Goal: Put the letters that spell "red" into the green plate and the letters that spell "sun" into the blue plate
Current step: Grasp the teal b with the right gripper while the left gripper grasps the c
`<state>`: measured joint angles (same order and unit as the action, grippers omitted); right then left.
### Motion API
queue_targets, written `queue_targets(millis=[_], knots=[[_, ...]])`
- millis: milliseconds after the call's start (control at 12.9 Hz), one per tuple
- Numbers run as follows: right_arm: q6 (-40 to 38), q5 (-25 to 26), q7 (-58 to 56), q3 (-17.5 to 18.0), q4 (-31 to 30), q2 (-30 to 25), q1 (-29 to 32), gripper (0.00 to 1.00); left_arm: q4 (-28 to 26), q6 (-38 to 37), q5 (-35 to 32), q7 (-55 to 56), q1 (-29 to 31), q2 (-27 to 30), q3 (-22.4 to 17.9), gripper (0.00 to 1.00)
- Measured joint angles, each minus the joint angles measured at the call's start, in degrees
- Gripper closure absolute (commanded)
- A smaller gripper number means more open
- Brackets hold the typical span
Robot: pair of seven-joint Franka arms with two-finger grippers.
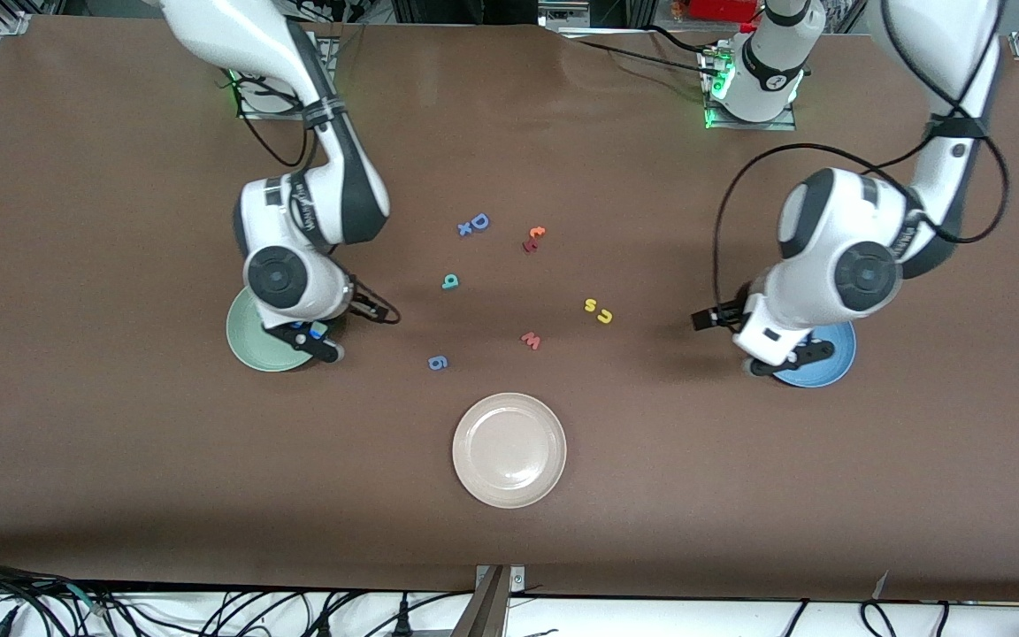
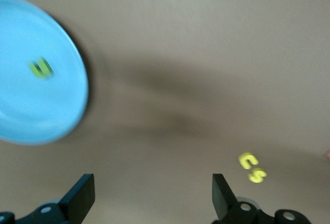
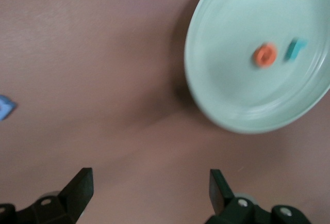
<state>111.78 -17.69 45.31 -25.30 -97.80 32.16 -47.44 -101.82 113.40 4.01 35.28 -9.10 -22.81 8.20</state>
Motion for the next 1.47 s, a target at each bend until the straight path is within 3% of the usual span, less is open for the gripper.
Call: queue_targets(millis=[386, 773, 1237, 1468], knots=[[8.14, -4.3, 24.76, 0.19, -0.97, 2.11, -5.35, 0.04, -0.21, 7.49, -0.03, 32.27, -9.51, -4.03, 0.19, 0.0], [20.39, -4.4, 46.91, 0.36, -5.03, 4.91, -15.14, 0.24, -0.27, 17.35, -0.03, 39.96, -11.91, -8.99, -0.04, 0.08], [22.89, -4.41, 49.48, 0.09, -8.04, 5.73, -16.63, 0.3, -0.42, 19.7, -2.59, 43.8, -12.85, -11.25, -0.21, 0.09], [22.9, -4.41, 49.47, 0.1, -8.22, 5.82, -16.66, 0.4, -1.44, 19.82, -11.44, 50.32, -14.31, -11.24, -0.06, 0.09]])
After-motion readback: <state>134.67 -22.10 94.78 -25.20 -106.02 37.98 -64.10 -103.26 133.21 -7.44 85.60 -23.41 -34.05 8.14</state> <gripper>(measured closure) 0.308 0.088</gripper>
